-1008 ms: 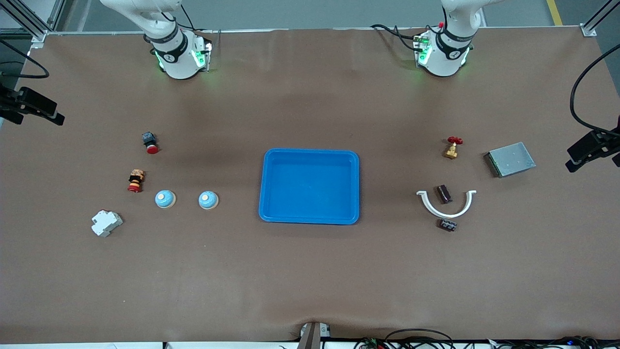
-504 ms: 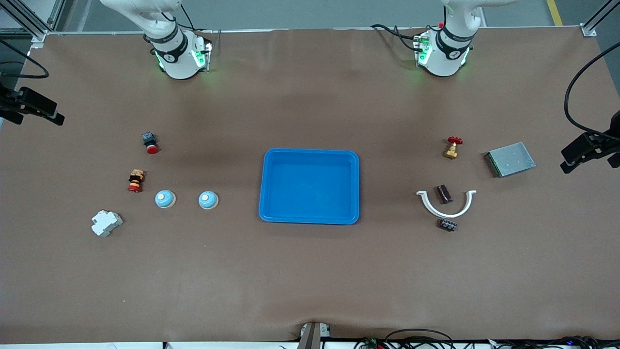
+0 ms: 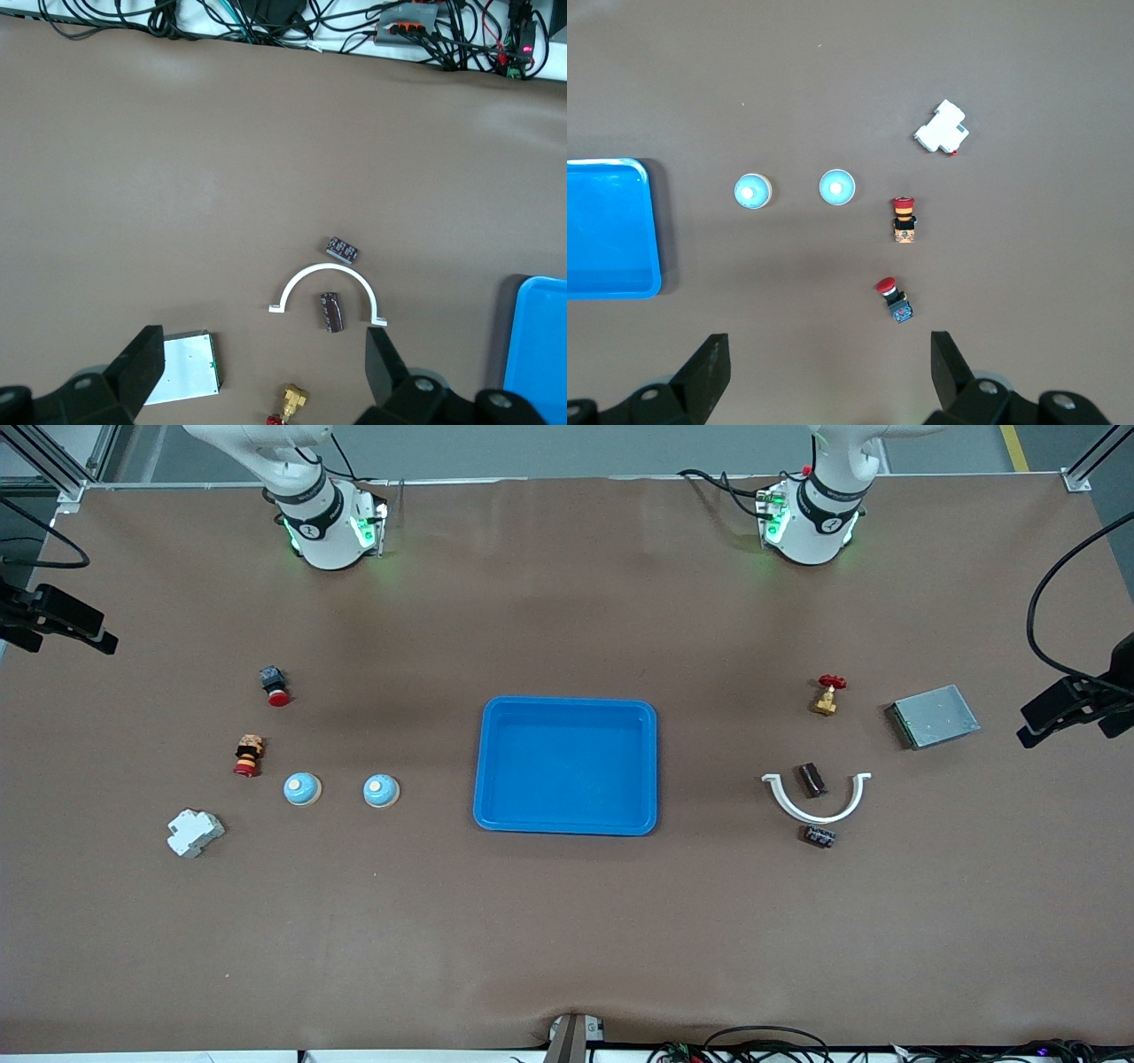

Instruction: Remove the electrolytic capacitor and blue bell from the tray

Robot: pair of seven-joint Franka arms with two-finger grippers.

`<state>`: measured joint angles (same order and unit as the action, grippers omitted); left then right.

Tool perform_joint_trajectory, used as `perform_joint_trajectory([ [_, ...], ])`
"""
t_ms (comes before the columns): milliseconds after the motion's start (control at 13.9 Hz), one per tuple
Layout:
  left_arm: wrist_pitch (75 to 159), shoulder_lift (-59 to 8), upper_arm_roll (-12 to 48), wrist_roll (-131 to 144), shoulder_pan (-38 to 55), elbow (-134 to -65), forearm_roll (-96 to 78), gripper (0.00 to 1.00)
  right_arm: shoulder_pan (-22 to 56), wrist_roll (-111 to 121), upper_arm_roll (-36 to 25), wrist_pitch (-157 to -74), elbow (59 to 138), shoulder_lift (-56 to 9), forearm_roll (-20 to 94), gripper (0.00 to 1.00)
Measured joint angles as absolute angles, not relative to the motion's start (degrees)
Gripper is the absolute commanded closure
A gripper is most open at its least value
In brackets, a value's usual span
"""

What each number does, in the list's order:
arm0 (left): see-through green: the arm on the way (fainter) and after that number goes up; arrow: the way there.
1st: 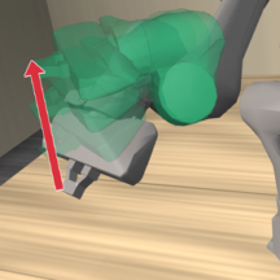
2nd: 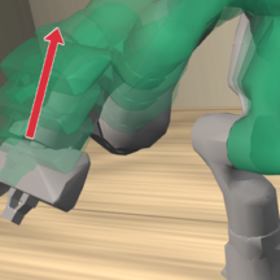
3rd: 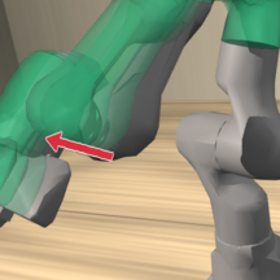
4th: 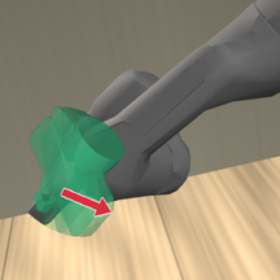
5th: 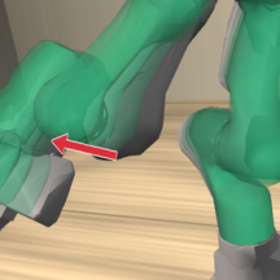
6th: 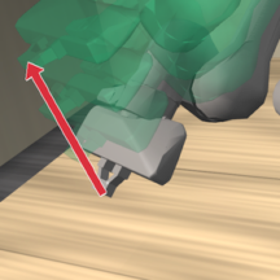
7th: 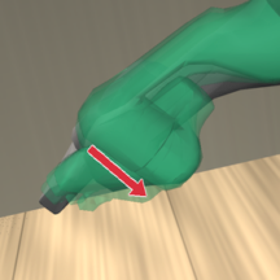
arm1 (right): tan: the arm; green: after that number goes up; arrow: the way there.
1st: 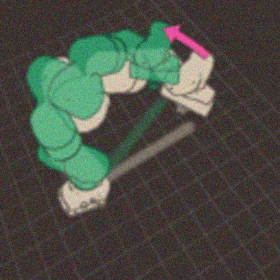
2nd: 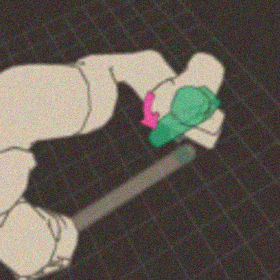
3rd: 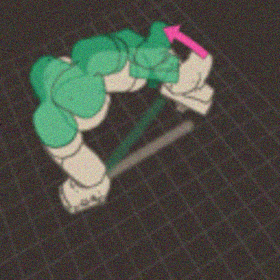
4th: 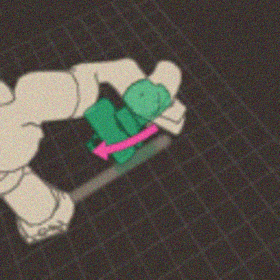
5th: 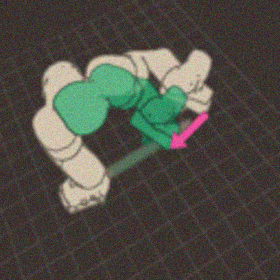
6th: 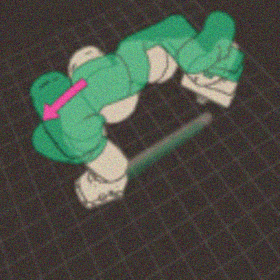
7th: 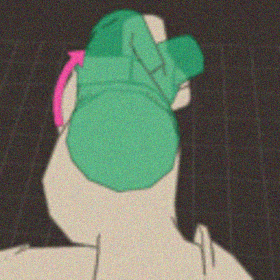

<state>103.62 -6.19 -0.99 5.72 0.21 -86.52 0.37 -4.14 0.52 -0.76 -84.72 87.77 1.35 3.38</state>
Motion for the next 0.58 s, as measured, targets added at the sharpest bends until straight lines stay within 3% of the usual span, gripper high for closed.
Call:
perform_joint_trajectory([
  [576,103.7,-6.4,-1.0,5.7,0.2,-86.2,-0.4,0.0,-4.1,0.5,-0.8,-84.9,87.8,1.3,3.4,0.0],
])
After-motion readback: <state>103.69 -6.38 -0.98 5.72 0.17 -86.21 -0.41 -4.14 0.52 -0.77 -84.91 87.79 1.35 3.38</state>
